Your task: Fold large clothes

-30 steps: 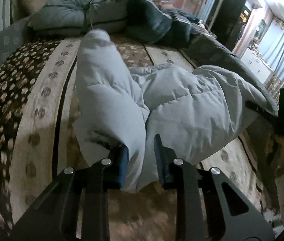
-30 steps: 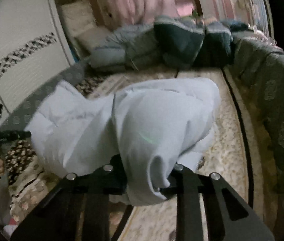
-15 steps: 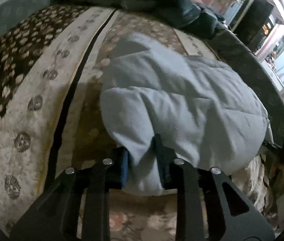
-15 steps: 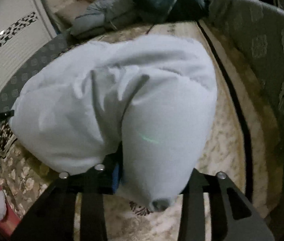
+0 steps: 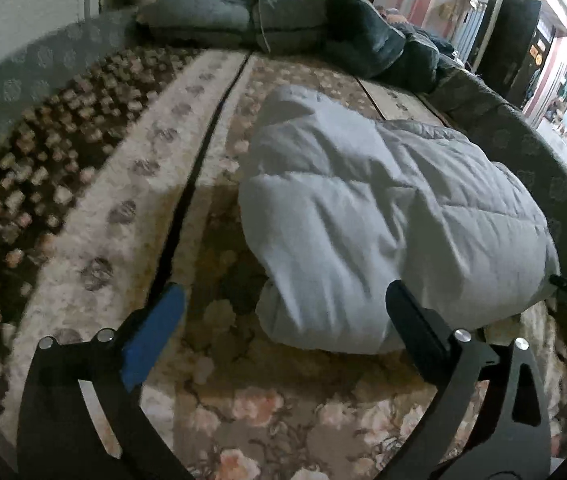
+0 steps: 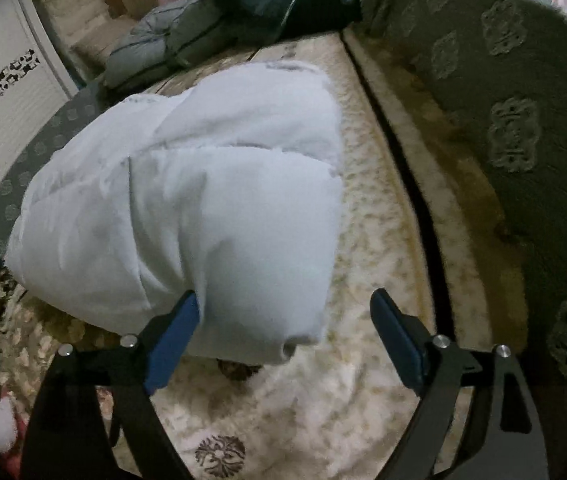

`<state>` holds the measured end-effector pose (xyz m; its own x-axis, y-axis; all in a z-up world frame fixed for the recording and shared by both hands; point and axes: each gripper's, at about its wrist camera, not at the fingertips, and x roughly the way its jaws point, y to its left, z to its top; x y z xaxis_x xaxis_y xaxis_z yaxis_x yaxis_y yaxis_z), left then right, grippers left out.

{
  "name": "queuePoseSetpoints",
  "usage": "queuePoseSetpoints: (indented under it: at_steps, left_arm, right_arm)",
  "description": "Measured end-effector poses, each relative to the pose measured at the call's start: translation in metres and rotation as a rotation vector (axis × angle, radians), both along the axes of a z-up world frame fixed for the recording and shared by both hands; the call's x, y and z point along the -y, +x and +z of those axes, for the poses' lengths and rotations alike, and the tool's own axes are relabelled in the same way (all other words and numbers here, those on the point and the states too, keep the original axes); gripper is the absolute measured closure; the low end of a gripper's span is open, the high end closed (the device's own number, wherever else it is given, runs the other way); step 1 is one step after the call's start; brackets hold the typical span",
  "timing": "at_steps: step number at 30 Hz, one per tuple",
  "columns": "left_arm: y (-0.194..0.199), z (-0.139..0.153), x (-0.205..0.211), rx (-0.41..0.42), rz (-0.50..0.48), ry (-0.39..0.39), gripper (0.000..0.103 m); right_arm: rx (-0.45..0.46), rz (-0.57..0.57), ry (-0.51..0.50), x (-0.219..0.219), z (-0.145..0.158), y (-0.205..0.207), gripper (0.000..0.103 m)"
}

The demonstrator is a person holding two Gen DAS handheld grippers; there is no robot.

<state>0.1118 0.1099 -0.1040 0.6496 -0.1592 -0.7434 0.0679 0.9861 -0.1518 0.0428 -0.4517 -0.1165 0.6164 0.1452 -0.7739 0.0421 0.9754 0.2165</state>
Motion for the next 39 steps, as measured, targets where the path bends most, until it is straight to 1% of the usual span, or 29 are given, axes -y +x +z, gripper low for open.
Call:
queuePoseSetpoints:
  at_steps: [2,4,6,7,9,12,13,15,17,19,21,23,25,28,30,32,35,39]
  left_arm:
    - [-0.013,0.015,0.008,0.057,0.020,0.039,0.003]
    - [-0.021,0.027,0.013,0.079,0.022,0.035,0.003]
    - [-0.029,0.040,0.023,0.087,0.023,0.025,0.003]
    - [-0.029,0.045,0.028,0.091,0.024,0.024,0.003]
    - [-0.041,0.057,0.039,0.127,0.021,0.025,0.003]
    - [-0.056,0.069,0.060,0.162,-0.001,-0.003,0.003]
    - [-0.060,0.071,0.066,0.165,-0.014,-0.010,0.003]
    - [-0.072,0.073,0.078,0.167,-0.028,0.010,0.003]
    - [-0.084,0.073,0.095,0.179,-0.049,0.071,0.003]
    - [-0.094,0.073,0.107,0.189,-0.057,0.095,0.003]
    - [-0.102,0.074,0.109,0.193,-0.051,0.075,0.003]
    - [-0.108,0.076,0.108,0.185,-0.033,0.011,0.003]
    - [-0.108,0.078,0.107,0.191,-0.011,-0.027,0.003]
    - [-0.111,0.086,0.106,0.220,0.026,-0.057,0.003]
    - [-0.110,0.089,0.106,0.215,0.035,-0.063,0.003]
    - [-0.109,0.089,0.109,0.196,0.032,-0.050,0.003]
    - [-0.111,0.089,0.116,0.200,0.036,-0.004,0.003]
    - [-0.113,0.090,0.126,0.204,0.035,0.044,0.003]
  right_arm:
    - [0.048,-0.023,-0.017,-0.010,0.011,-0.014,0.015]
    - [0.088,-0.049,-0.033,-0.021,0.023,-0.028,0.012]
    - [0.128,-0.082,-0.053,-0.037,0.039,-0.044,0.007]
    - [0.138,-0.105,-0.072,-0.045,0.047,-0.050,0.006]
    - [0.142,-0.144,-0.096,-0.060,0.058,-0.064,0.004]
    - [0.151,-0.175,-0.090,-0.082,0.070,-0.079,0.002]
    - [0.149,-0.175,-0.092,-0.086,0.073,-0.082,0.002]
    - [0.130,-0.161,-0.125,-0.101,0.078,-0.087,0.002]
    - [0.128,-0.154,-0.177,-0.112,0.080,-0.091,0.002]
    - [0.158,-0.156,-0.195,-0.120,0.085,-0.096,0.002]
    - [0.174,-0.176,-0.200,-0.126,0.092,-0.101,0.002]
    - [0.173,-0.182,-0.213,-0.131,0.096,-0.101,0.002]
    - [0.187,-0.169,-0.215,-0.135,0.101,-0.101,0.002]
    - [0.203,-0.167,-0.226,-0.138,0.106,-0.103,0.002]
    - [0.212,-0.166,-0.249,-0.141,0.109,-0.104,0.002]
    - [0.215,-0.165,-0.261,-0.144,0.110,-0.105,0.002]
    - [0.215,-0.163,-0.239,-0.144,0.112,-0.106,0.002]
    - [0.215,-0.160,-0.246,-0.146,0.116,-0.106,0.002]
